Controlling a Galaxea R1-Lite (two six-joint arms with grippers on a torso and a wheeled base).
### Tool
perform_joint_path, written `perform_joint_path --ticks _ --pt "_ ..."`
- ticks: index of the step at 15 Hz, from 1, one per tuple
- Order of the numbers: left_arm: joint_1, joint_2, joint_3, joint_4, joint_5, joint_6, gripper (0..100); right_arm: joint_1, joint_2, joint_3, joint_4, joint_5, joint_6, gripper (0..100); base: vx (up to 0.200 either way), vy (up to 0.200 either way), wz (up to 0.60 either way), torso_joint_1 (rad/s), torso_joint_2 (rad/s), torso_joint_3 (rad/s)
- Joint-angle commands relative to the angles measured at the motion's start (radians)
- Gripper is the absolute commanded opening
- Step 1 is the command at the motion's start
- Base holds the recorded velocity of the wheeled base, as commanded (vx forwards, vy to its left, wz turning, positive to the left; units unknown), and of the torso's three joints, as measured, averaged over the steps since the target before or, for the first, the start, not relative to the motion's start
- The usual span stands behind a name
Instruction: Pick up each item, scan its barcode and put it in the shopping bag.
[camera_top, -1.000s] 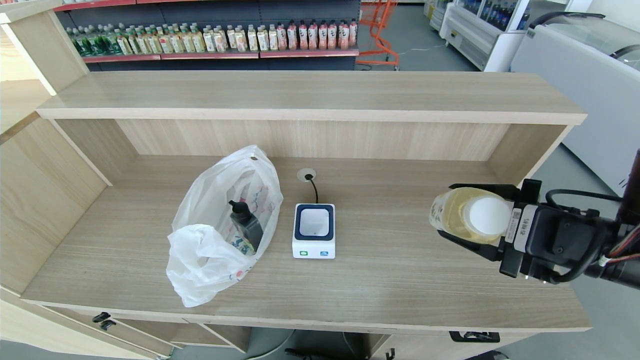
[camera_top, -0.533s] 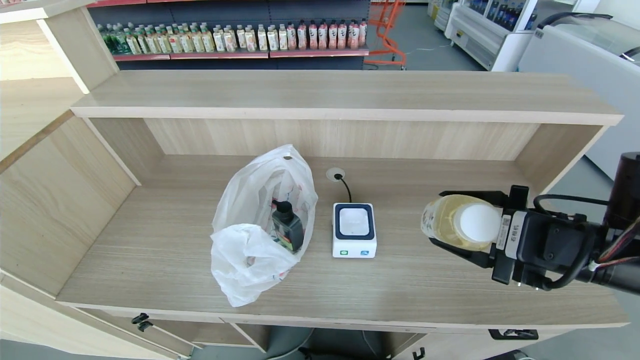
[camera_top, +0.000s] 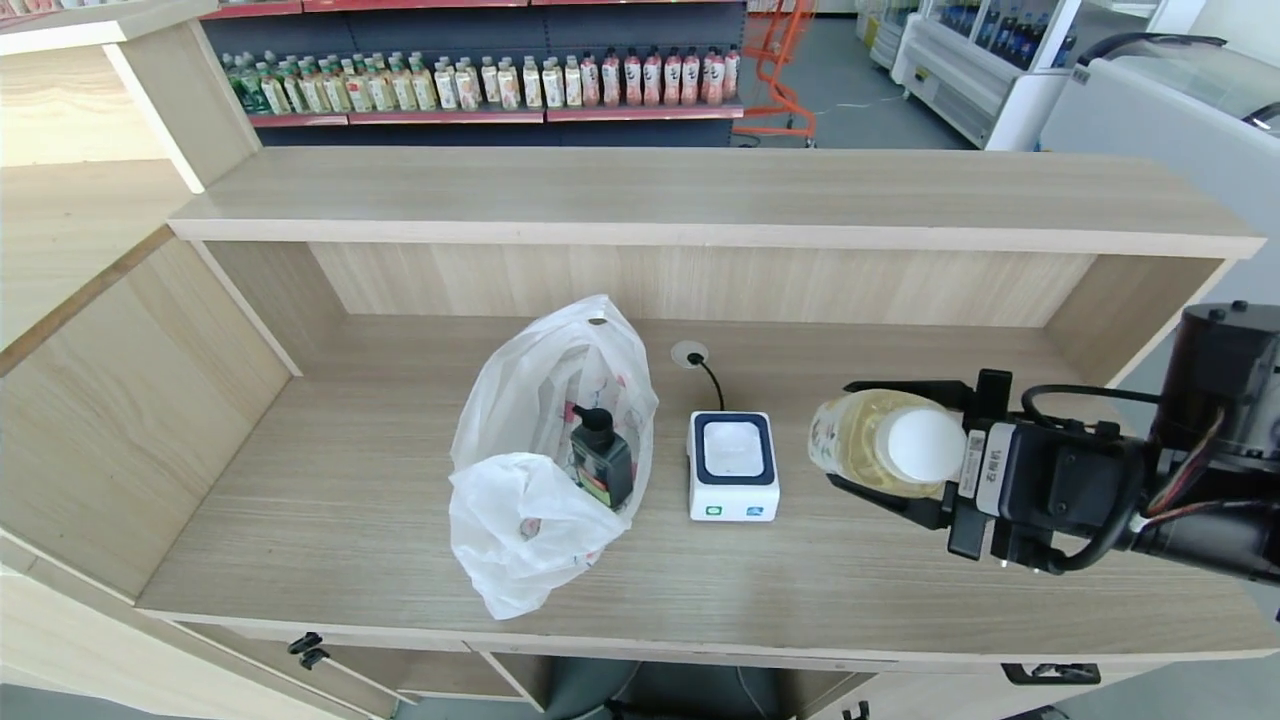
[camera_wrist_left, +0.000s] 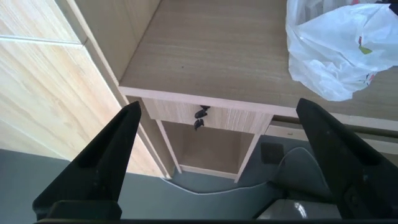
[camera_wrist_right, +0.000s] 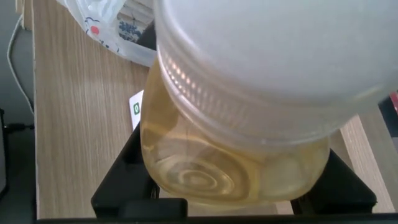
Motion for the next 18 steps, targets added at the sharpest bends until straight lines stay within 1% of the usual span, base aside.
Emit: perform_joint_path --ticks 1,3,5,6,10,18 --pt "0.001 0.0 0.0 0.001 0.0 0.0 100 -0.001 0.047 0.002 0.002 0.012 0.0 0 0.2 0.0 0.0 0.007 0.0 0.012" --pt "0.001 0.0 0.0 0.001 0.002 0.016 100 -0.003 0.076 0.002 -0.008 0.025 0.0 0 0.0 0.0 0.0 0.0 0.0 0.0" --pt "0.001 0.0 0.0 0.001 0.002 0.006 100 -0.004 0.135 0.003 -0.102 0.068 0.0 0 0.0 0.0 0.0 0.0 0.0 0.0" --pt "0.001 0.0 0.0 0.001 0.002 0.006 100 -0.004 0.152 0.007 -0.125 0.081 0.002 0 0.0 0.0 0.0 0.0 0.0 0.0" --pt "0.001 0.0 0.0 0.001 0.002 0.006 100 0.002 0.167 0.043 -0.128 0.098 -0.002 0 0.0 0.0 0.0 0.0 0.0 0.0" --pt "0.001 0.0 0.0 0.001 0.002 0.006 100 0.005 0.175 0.046 -0.131 0.102 -0.032 0 0.0 0.0 0.0 0.0 0.0 0.0"
